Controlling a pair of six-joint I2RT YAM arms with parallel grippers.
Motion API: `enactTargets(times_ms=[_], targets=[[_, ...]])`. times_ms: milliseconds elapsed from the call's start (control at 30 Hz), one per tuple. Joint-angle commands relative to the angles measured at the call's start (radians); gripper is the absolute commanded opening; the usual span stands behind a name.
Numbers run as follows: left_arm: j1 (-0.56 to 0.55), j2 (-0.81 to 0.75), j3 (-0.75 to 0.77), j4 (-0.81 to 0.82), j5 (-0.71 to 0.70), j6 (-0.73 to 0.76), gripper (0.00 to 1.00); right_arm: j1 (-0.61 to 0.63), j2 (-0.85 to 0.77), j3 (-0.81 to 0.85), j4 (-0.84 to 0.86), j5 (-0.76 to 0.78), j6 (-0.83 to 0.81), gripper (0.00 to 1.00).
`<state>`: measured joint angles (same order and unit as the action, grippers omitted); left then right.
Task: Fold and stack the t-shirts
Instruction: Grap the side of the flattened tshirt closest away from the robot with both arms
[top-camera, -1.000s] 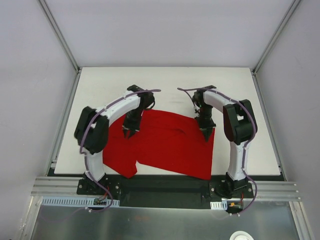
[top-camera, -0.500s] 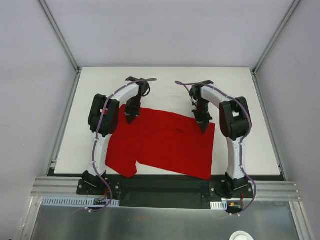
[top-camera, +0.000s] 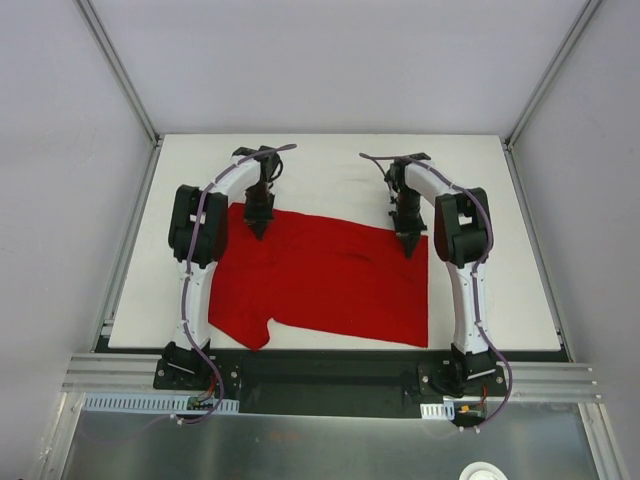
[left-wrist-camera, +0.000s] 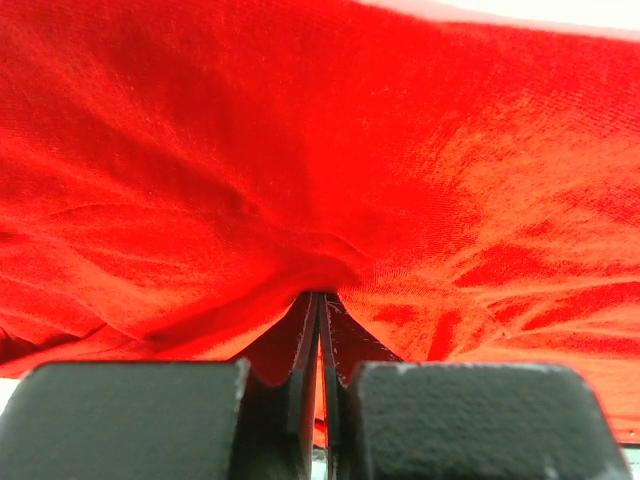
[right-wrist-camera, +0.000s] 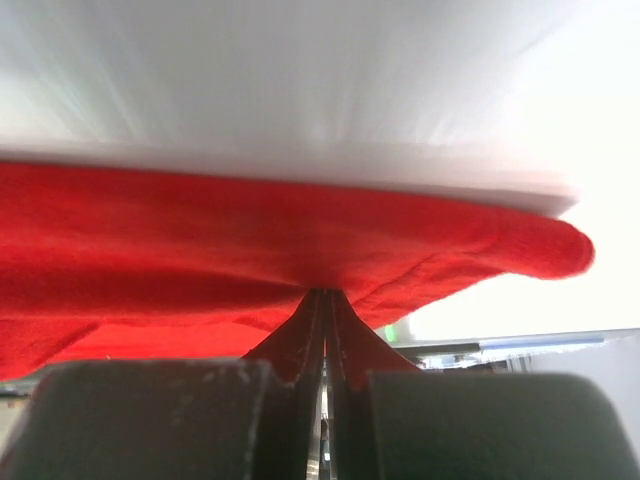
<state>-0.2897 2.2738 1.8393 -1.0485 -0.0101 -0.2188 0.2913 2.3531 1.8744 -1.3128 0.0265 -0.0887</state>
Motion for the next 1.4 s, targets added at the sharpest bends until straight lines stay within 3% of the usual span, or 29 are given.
enactTargets(times_ms=[0,333,600,700,733,800,833,900,967,1000,1133,1233,1367], targets=[[0.029,0.027,0.057,0.001,-0.021,0.015,0.00,-0.032,0.043,0.139,-0.065,0.081,0.012,0.01],[0.086,0.064,0.170,0.001,0.002,-0.047,0.00,-0.092,0.132,0.371,-0.036,0.104,0.014,0.01],[0.101,0.015,0.155,0.008,0.047,-0.024,0.00,-0.106,0.097,0.396,-0.010,0.073,0.012,0.01],[0.101,-0.077,0.152,0.013,0.079,-0.022,0.15,-0.103,-0.020,0.361,0.000,0.058,0.007,0.01],[0.101,-0.109,0.128,0.013,0.081,-0.022,0.33,-0.100,-0.097,0.341,0.001,0.058,0.006,0.01],[0.098,-0.227,0.080,0.016,0.085,-0.021,0.51,-0.090,-0.188,0.230,0.010,0.049,0.007,0.01],[0.096,-0.270,0.008,0.016,0.075,-0.019,0.69,-0.086,-0.283,0.180,0.012,0.044,0.009,0.01],[0.093,-0.406,-0.095,0.018,0.053,-0.025,0.80,-0.066,-0.375,0.004,0.000,0.047,0.007,0.01],[0.092,-0.530,-0.263,0.012,0.045,-0.030,0.86,-0.046,-0.491,-0.131,-0.014,0.073,0.015,0.05],[0.090,-0.569,-0.322,0.008,0.051,-0.046,0.86,-0.040,-0.518,-0.182,-0.038,0.076,0.027,0.12],[0.063,-0.718,-0.617,0.005,0.078,-0.065,0.87,-0.017,-0.705,-0.550,0.021,0.007,0.082,0.20],[0.044,-0.781,-0.759,0.033,0.064,-0.054,0.90,0.015,-0.759,-0.670,0.084,-0.008,0.108,0.42],[0.029,-0.752,-0.818,0.082,0.074,-0.027,0.91,0.055,-0.709,-0.686,0.118,-0.010,0.110,0.43]])
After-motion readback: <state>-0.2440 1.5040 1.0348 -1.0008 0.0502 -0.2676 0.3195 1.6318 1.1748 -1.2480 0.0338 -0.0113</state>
